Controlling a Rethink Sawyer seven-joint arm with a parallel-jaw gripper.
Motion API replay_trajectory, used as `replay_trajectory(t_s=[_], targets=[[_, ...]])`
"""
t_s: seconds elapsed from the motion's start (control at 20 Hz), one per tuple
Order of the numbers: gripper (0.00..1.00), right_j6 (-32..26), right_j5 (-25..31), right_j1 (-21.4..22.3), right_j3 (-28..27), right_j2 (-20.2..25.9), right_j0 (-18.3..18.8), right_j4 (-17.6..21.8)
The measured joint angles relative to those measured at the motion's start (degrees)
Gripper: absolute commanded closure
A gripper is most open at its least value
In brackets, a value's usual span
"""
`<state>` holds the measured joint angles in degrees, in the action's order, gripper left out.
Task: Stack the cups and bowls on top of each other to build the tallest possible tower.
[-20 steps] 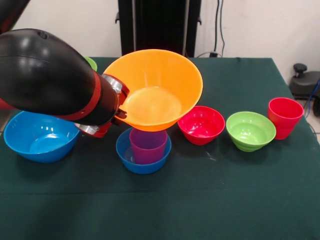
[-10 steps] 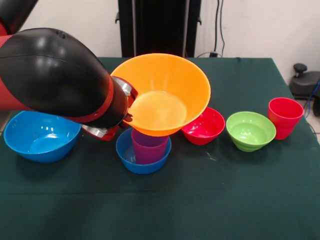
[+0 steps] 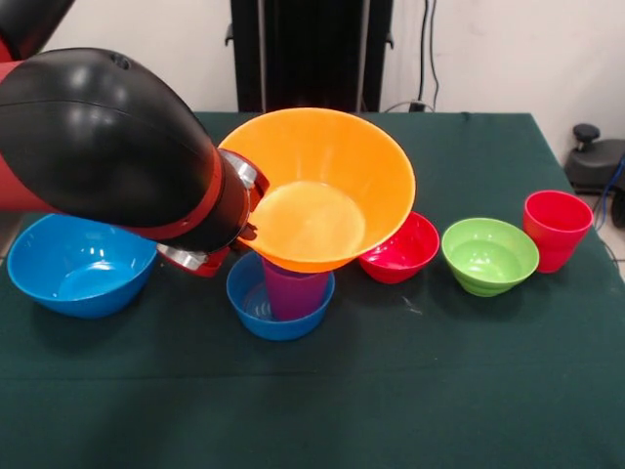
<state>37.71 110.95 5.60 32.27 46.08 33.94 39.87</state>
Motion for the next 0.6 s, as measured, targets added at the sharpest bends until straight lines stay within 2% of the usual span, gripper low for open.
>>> replay_trajectory(t_s=[0.6], targets=[[1.00, 0.00, -0.01, 0.01, -1.46, 0.01, 0.01, 2.06]])
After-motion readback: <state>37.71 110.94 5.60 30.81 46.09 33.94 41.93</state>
